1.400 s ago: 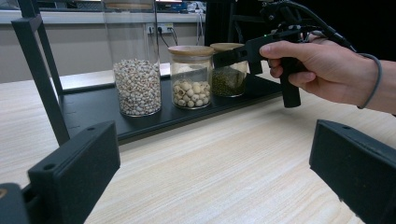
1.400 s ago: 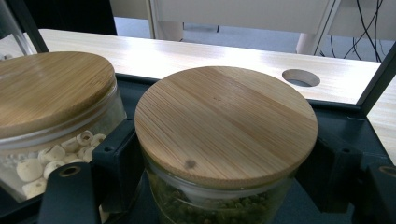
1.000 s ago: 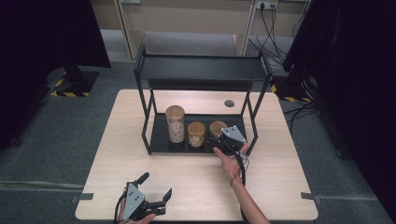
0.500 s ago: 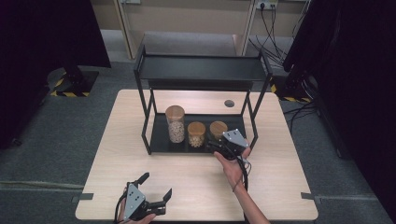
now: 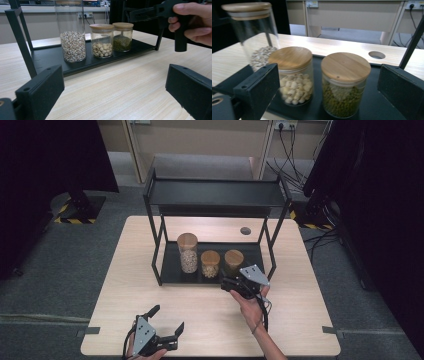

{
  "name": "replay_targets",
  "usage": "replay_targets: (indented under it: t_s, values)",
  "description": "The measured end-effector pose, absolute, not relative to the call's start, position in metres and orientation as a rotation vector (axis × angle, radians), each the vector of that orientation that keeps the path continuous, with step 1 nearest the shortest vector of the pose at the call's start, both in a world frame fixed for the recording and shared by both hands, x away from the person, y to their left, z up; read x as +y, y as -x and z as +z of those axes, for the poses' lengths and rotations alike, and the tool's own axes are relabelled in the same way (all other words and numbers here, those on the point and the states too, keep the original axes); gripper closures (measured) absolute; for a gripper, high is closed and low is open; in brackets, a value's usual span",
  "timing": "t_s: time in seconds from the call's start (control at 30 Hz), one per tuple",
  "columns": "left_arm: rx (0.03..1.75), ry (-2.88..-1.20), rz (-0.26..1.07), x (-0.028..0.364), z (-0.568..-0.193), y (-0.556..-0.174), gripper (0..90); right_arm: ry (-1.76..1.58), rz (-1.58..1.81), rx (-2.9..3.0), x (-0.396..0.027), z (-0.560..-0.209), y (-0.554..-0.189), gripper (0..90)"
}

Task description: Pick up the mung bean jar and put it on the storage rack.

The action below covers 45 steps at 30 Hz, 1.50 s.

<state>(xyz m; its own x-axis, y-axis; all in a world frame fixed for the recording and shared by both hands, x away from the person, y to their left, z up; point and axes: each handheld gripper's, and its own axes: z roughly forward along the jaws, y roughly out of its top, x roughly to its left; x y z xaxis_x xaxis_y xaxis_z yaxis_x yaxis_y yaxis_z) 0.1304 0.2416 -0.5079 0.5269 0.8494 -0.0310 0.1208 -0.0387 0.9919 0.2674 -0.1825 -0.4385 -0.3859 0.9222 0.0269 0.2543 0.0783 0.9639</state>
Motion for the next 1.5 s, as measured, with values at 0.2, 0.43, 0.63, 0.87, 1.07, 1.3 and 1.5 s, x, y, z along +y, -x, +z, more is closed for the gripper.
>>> replay_targets:
  t_s: [0.2,0.43,0.63,0.87,1.07,1.3,1.5]
  values:
    - [0.871,-1.517,0.728,0.241,-0.508,-0.130,1.4,-1.151,1.384,1.735,-0.188,-0.439,-0.253,4.5]
    - [0.870,-1.518,0.730,0.241,-0.508,-0.130,1.4,-1.113,1.424,1.750,-0.192,-0.439,-0.237,4.5]
    - [0.872,-1.517,0.730,0.241,-0.508,-0.130,1.4,-1.082,1.453,1.770,-0.193,-0.440,-0.224,4.5]
    - [0.871,-1.518,0.730,0.241,-0.508,-0.130,1.4,-1.066,1.479,1.786,-0.196,-0.442,-0.213,4.5]
    - [0.871,-1.519,0.731,0.241,-0.508,-0.130,1.4,-1.045,1.487,1.800,-0.198,-0.445,-0.202,4.5]
    - [0.871,-1.516,0.732,0.241,-0.508,-0.130,1.4,-1.038,1.505,1.819,-0.200,-0.448,-0.193,4.6]
    - [0.868,-1.513,0.733,0.242,-0.507,-0.130,1.4,-1.030,1.508,1.845,-0.200,-0.454,-0.185,4.6]
